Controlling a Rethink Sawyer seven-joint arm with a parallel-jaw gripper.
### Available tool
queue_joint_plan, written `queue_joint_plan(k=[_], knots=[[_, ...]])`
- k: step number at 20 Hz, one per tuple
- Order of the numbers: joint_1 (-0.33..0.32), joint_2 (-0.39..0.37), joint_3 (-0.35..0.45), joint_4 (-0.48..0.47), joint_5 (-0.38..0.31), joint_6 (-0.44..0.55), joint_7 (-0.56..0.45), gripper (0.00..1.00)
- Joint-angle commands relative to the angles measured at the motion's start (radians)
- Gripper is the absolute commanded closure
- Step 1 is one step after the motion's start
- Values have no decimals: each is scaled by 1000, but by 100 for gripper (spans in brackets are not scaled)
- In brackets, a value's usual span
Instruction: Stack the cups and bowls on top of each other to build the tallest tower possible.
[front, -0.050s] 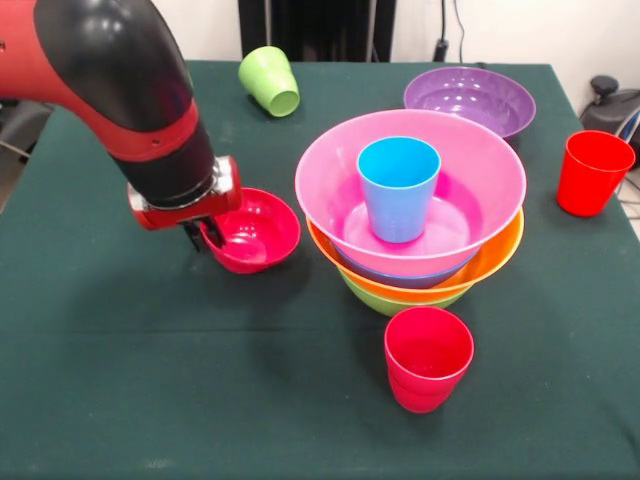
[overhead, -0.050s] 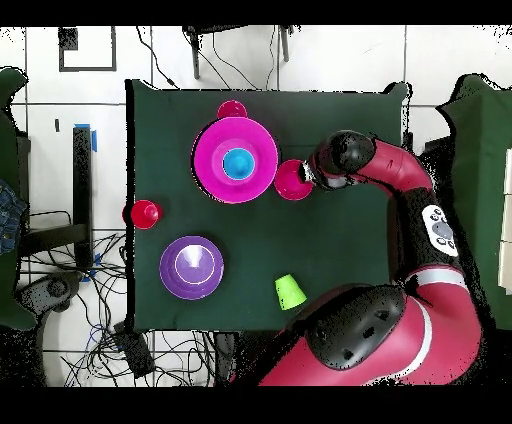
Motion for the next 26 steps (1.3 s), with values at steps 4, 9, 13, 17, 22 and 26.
queue_joint_plan(k=[4,9,13,17,22,26], knots=[[-82,-155,102,150,63,27,-82,100],[-100,-210,141,188,61,26,-136,100],[-91,-267,142,213,49,46,-123,100],[-90,-278,165,215,75,61,-95,100],[-89,-292,189,209,102,90,-84,100],[-100,-297,234,231,161,61,-62,100]])
